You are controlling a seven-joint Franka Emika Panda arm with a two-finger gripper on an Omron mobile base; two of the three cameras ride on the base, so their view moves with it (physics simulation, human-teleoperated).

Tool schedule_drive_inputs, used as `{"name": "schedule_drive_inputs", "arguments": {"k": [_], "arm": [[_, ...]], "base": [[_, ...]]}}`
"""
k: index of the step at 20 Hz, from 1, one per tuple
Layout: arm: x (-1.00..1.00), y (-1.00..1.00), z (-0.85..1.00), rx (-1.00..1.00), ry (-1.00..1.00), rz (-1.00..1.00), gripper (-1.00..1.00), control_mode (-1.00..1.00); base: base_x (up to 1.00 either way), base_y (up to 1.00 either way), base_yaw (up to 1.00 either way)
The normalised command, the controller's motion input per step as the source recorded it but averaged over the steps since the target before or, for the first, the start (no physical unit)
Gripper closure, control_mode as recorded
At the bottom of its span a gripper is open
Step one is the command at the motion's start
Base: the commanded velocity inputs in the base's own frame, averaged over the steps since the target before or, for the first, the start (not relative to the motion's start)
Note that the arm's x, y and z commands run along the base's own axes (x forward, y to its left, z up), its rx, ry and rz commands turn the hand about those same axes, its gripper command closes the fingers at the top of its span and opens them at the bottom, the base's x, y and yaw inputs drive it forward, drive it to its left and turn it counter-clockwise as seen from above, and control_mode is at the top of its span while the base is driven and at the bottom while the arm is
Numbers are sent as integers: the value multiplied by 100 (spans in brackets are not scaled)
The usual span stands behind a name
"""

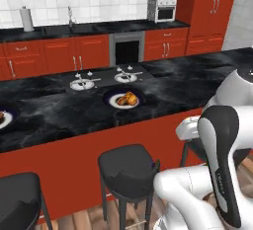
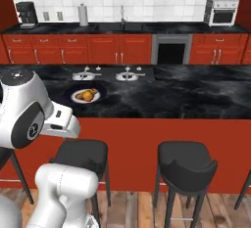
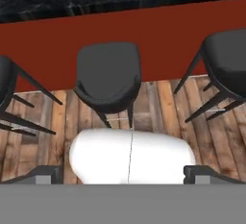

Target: Pick up the peach and mango from the fridge and place one fruit on each plate on the dining counter.

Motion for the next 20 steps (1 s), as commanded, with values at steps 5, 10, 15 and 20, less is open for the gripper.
{"name": "schedule_drive_inputs", "arguments": {"k": [5, 10, 15, 20], "arm": [[0, 0, 0, 0, 0, 0, -100, 100], [0, 0, 0, 0, 0, 0, -100, 100], [0, 0, 0, 0, 0, 0, -100, 100], [0, 0, 0, 0, 0, 0, -100, 100]], "base": [[-67, 0, -78], [-14, 0, -94], [1, -4, -93], [45, -57, -58]]}}
